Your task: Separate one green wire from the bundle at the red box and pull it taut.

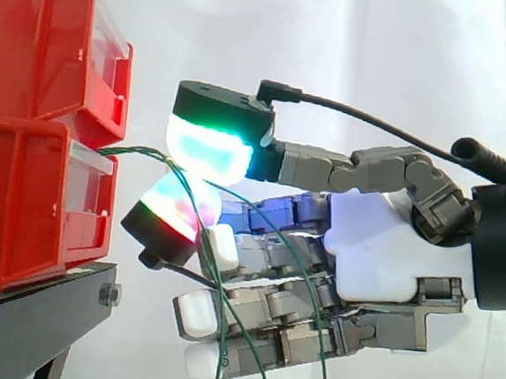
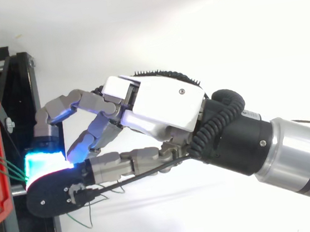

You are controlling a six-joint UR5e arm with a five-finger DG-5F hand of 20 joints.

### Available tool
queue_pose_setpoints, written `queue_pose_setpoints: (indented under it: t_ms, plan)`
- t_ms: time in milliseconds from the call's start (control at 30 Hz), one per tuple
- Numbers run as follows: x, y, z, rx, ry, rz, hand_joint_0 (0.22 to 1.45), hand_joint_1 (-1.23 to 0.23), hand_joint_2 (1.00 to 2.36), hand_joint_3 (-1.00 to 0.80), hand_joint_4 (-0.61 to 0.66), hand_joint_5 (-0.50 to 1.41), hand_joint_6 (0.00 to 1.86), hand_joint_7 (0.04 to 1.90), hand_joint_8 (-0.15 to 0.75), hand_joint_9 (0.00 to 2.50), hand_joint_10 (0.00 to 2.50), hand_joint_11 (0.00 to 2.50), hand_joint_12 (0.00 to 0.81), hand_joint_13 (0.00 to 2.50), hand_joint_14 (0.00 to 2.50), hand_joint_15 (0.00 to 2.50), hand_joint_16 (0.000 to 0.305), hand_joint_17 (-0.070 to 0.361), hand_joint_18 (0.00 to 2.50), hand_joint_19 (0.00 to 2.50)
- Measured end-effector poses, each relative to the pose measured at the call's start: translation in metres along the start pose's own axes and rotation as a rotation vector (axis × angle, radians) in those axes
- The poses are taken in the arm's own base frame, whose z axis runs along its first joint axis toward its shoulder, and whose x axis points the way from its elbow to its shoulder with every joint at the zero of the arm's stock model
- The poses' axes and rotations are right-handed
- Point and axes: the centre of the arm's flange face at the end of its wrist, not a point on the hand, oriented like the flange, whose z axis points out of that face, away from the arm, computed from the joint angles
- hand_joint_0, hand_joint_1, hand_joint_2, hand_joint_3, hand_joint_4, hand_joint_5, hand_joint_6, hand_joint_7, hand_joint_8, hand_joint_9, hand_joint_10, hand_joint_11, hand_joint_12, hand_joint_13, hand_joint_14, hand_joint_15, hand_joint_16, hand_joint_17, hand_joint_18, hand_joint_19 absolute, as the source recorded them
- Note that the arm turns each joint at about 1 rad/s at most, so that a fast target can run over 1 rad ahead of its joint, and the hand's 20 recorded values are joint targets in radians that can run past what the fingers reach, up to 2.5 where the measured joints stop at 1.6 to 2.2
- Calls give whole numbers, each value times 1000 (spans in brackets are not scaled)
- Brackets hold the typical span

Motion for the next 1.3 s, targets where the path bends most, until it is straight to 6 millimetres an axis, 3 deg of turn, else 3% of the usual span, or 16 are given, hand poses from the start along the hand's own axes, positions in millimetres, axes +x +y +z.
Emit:
queue_pose_setpoints:
  t_ms: [233,333,567,667,933,1067,1300]
  plan:
    - [0,0,0,-1,0,0,698,-834,1013,-314,-73,-187,940,1012,238,1136,23,821,331,1036,25,651,38,85,777,562]
    - [0,0,0,0,0,-1,667,-821,1008,-398,-8,-179,928,1018,238,1161,23,836,327,1039,25,658,38,85,780,570]
    - [0,0,0,2,-1,-3,571,-576,1000,-500,51,-152,904,1028,243,1225,21,812,335,1060,25,674,39,87,781,588]
    - [0,-1,0,2,-1,-4,542,-539,1000,-500,59,-149,900,1026,245,1234,23,809,343,1067,25,674,40,91,788,581]
    - [-1,-1,0,2,-6,-4,534,-702,1000,-500,72,-148,897,1042,249,1243,23,819,344,1071,25,676,41,93,792,581]
    - [-1,-1,0,1,-6,-3,621,-804,1000,-500,54,-150,898,1084,226,1235,24,823,330,1062,27,682,39,88,788,589]
    - [-1,-1,0,0,-6,-3,655,-832,1025,-137,-113,-167,945,1233,240,1204,23,835,329,1073,26,675,39,87,805,580]
